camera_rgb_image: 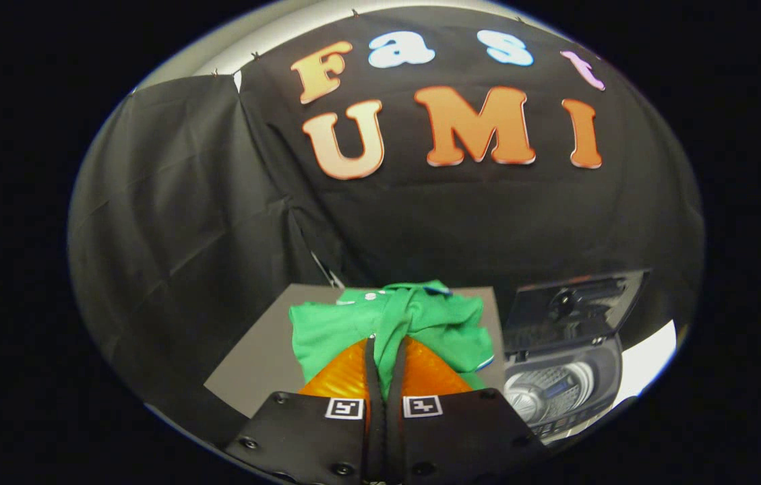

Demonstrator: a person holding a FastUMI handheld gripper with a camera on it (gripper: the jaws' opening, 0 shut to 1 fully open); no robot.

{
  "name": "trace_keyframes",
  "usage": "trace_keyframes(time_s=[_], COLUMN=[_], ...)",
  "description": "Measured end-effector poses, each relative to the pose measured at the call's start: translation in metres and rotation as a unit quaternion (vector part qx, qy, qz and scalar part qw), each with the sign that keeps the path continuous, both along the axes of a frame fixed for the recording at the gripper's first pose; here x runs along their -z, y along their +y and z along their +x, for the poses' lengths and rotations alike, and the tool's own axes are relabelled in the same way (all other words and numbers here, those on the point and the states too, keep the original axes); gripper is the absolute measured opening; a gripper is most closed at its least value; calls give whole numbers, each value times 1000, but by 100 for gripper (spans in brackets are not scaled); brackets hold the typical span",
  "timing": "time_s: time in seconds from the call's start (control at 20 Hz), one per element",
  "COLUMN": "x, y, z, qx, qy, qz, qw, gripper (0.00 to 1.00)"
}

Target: Put the clothes into the washing machine and then close the washing machine lid.

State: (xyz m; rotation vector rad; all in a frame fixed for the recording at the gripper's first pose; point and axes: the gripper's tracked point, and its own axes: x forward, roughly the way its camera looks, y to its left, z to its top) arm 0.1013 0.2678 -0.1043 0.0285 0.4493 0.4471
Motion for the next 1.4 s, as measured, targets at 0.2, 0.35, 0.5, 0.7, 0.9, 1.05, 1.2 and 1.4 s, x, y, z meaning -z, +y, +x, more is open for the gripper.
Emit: trace_keyframes(time_s=[0.2, 0.35, 0.5, 0.7, 0.9, 1.05, 1.2, 1.4], x=[-60, -80, -93, -101, -87, -68, -30, 33], y=[-63, -119, -175, -231, -274, -302, -323, -343], z=[7, 17, 21, 35, 50, 61, 68, 77], qx=[36, 71, 96, 105, 100, 93, 77, 58], qy=[-46, -62, -70, -75, -57, -40, -5, 43], qz=[7, 9, 17, 15, 14, 6, 9, 5], qw=[998, 995, 993, 992, 993, 995, 997, 997], gripper=[8, 8, 8, 8, 8, 8, 8, 8])
